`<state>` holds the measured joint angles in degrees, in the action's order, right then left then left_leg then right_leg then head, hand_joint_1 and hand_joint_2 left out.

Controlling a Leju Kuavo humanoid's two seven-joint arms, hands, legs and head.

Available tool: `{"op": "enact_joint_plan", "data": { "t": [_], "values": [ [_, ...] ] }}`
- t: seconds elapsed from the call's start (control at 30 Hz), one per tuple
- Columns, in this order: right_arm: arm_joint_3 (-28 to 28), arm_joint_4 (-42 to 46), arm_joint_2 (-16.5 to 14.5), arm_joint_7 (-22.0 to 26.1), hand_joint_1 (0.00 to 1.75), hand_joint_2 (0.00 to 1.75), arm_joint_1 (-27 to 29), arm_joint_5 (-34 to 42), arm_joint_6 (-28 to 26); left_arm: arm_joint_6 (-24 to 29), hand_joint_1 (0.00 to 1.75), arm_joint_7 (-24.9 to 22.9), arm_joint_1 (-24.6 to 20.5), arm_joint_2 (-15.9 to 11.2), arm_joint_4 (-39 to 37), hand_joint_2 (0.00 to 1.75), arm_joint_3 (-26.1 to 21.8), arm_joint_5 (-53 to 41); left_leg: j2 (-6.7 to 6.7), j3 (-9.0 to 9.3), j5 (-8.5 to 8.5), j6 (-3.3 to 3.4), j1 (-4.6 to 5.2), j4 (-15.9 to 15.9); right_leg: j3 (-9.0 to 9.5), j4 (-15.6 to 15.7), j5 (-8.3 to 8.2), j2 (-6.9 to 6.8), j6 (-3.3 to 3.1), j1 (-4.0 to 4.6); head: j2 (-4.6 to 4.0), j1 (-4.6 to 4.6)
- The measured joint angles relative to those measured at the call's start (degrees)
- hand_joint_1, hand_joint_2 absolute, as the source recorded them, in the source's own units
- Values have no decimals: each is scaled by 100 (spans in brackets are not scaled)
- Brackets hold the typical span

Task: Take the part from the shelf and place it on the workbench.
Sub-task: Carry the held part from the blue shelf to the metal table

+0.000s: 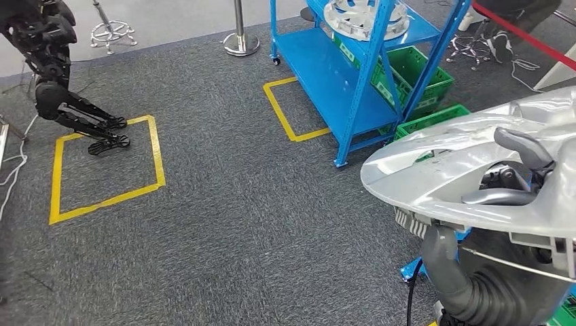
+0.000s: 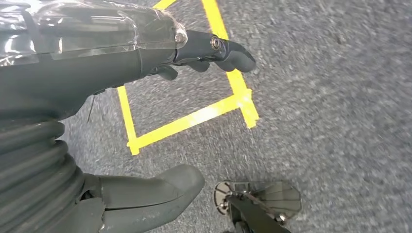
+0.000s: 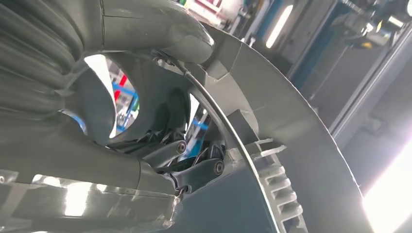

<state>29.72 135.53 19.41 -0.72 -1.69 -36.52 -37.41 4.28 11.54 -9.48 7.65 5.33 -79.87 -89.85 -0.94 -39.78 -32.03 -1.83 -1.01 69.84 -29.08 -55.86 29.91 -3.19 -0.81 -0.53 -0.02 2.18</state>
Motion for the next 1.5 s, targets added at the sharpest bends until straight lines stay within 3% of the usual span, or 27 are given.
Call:
{"op": "enact_joint_plan", "data": {
  "t": [0.07, 0.13, 0.2, 0.27, 0.37, 0.43, 0.47, 0.5, 0.6, 0.67, 0.7, 0.73, 0.77, 0.87, 0.93, 0.97, 1.03, 1.07, 1.13, 1.17, 1.23, 1.27, 1.33, 1.37, 1.43, 1.47, 1.5],
  "values": [
    [0, 1, 1, 0, 175, 175, 1, -5, -2, 0, 0, -4, -5, -2, 0, 175, 0, 0, -316, 410, 274, -7, -2, -740, 18, -47, 58, -113, 79, 0, 0, -32],
    [-3, 1, 4, 0, 175, 175, 4, -7, -4, 0, 0, -8, -10, 2, 0, 175, 0, 0, -521, 583, 325, 74, 36, -1070, 40, -80, 108, -202, 154, 19, 0, -36],
    [-5, 1, 7, 6, 175, 175, 7, -7, -6, 1, 0, -13, -10, 1, 0, 175, 0, 0, -406, 565, 328, 175, 64, -1079, 68, -73, 129, -288, 211, 9, 0, -17],
    [-9, 2, 7, 16, 175, 175, 18, -6, -17, 3, 0, -14, -14, 2, 0, 175, 0, 0, -248, 556, 352, 242, 61, -1095, 40, -193, 264, -144, 268, -25, 0, 8],
    [-13, 2, 11, 38, 175, 175, 60, -3, -31, 10, 0, -1, -27, 10, 0, 175, 0, 0, 1, 560, 378, 320, 76, -1103, -343, -1098, 792, 250, 276, -37, 0, 107],
    [-13, 2, 12, 50, 175, 175, 72, 4, -34, 11, 0, 7, -28, 12, 0, 175, 0, 0, 175, 560, 387, 357, 115, -1101, -648, -1709, 994, 298, 242, -30, 0, 174],
    [-13, 2, 11, 54, 175, 175, 76, 8, -35, 11, 0, 9, -25, 12, 0, 175, 0, 0, 258, 562, 391, 366, 133, -1100, -711, -1800, 960, 306, 215, -25, 0, 197],
    [-13, 2, 11, 58, 175, 175, 78, 10, -36, 12, 0, 9, -22, 12, 0, 175, 0, 0, 347, 568, 395, 371, 148, -1100, -687, -1690, 814, 323, 178, -14, 0, 214],
    [-13, 2, 10, 73, 175, 175, 72, 10, -37, 13, 0, 9, -19, 18, 1, 175, 0, 0, 581, 583, 402, 368, 173, -1092, -274, -631, 180, 594, 43, 33, 0, 229],
    [-13, 2, 10, 78, 175, 175, 65, 12, -39, 13, 0, 10, -18, 25, 2, 175, 0, 0, 699, 542, 426, 325, 161, -1086, -120, -239, 65, 737, 8, 55, 0, 218],
    [-14, 2, 9, 79, 175, 175, 61, 13, -40, 13, 0, 11, -13, 25, 2, 175, 0, 0, 755, 517, 446, 292, 149, -1088, -106, -197, 63, 701, 6, 62, 0, 214],
    [-14, 2, 9, 79, 175, 175, 54, 14, -40, 13, 0, 11, -4, 23, 1, 175, 0, 0, 736, 492, 446, 264, 139, -1080, -92, -158, 44, 641, 0, 60, 0, 214],
    [-14, 2, 8, 79, 175, 175, 50, 16, -40, 13, 0, 11, 5, 20, 1, 175, 0, 0, 608, 466, 414, 242, 148, -1046, -74, -115, 18, 578, -13, 55, 0, 203],
    [-17, 2, 8, 88, 175, 175, 61, 26, -51, 12, 0, 4, 1, 14, 0, 175, 0, 0, 85, 135, -33, 159, 141, -357, -29, -18, -33, 361, -54, 51, 0, 98],
    [-19, 1, 7, 91, 175, 175, 79, 34, -62, 11, 0, -6, -4, 17, 0, 175, 0, 0, 54, -169, -303, 97, 78, 289, -30, -17, -28, 209, -55, 52, 0, 43],
    [-17, 1, 7, 92, 175, 175, 88, 38, -64, 11, 0, -10, 0, 19, 0, 175, 0, 0, 61, -213, -295, 69, 49, 398, -30, -20, -20, 136, -46, 47, 0, 28],
    [-17, 1, 7, 93, 175, 175, 100, 45, -71, 13, 0, -15, 6, 18, 0, 175, 0, 0, -16, 16, -20, 24, 11, 9, -18, -37, 6, 6, -6, 31, 0, 3],
    [-17, 1, 7, 95, 175, 175, 104, 45, -77, 14, 0, -15, 5, 17, 0, 175, 0, 0, -181, 231, 137, 4, 7, -378, -7, -54, 28, -51, 29, 26, 0, -9],
    [-18, 2, 7, 106, 175, 175, 115, 45, -93, 15, 0, -13, -5, 18, 0, 175, 0, 0, -462, 539, 302, 41, 32, -939, 10, -103, 86, -145, 105, 43, 0, -31],
    [-19, 2, 7, 111, 175, 175, 122, 45, -98, 15, 0, -12, -8, 18, 0, 175, 0, 0, -524, 584, 301, 78, 53, -1036, 20, -117, 106, -190, 135, 54, 0, -27],
    [-19, 2, 7, 117, 175, 175, 130, 45, -102, 16, 0, -12, -10, 16, 0, 175, 0, 0, -391, 575, 309, 170, 78, -1049, 41, -118, 132, -291, 182, 49, 0, -3],
    [-20, 2, 7, 118, 175, 175, 132, 46, -102, 16, 0, -12, -12, 16, 0, 175, 0, 0, -314, 574, 320, 200, 78, -1057, 42, -149, 181, -264, 210, 31, 0, 10],
    [-25, 2, 8, 121, 175, 175, 153, 47, -105, 17, 0, -12, -23, 19, 0, 175, 0, 0, -140, 576, 348, 264, 68, -1074, -85, -510, 446, -32, 255, -1, 0, 51],
    [-27, 2, 9, 124, 175, 175, 166, 49, -107, 17, 0, -13, -28, 19, 0, 175, 0, 0, -53, 572, 357, 290, 73, -1075, -230, -864, 643, 129, 261, -9, 0, 90],
    [-28, 2, 10, 132, 175, 175, 185, 57, -111, 17, 0, -20, -33, 18, 0, 175, 0, 0, 128, 570, 371, 332, 104, -1073, -569, -1592, 936, 264, 243, -4, 0, 165],
    [-28, 1, 9, 140, 175, 175, 185, 65, -115, 17, 0, -25, -30, 17, 0, 175, 0, 0, 222, 572, 377, 345, 126, -1073, -668, -1761, 939, 284, 219, 3, 0, 197],
    [-28, 1, 9, 159, 175, 175, 185, 80, -120, 17, 0, -25, -25, 16, 0, 175, 0, 0, 316, 577, 383, 354, 145, -1073, -679, -1724, 827, 302, 183, 13, 0, 218]
  ]
}}
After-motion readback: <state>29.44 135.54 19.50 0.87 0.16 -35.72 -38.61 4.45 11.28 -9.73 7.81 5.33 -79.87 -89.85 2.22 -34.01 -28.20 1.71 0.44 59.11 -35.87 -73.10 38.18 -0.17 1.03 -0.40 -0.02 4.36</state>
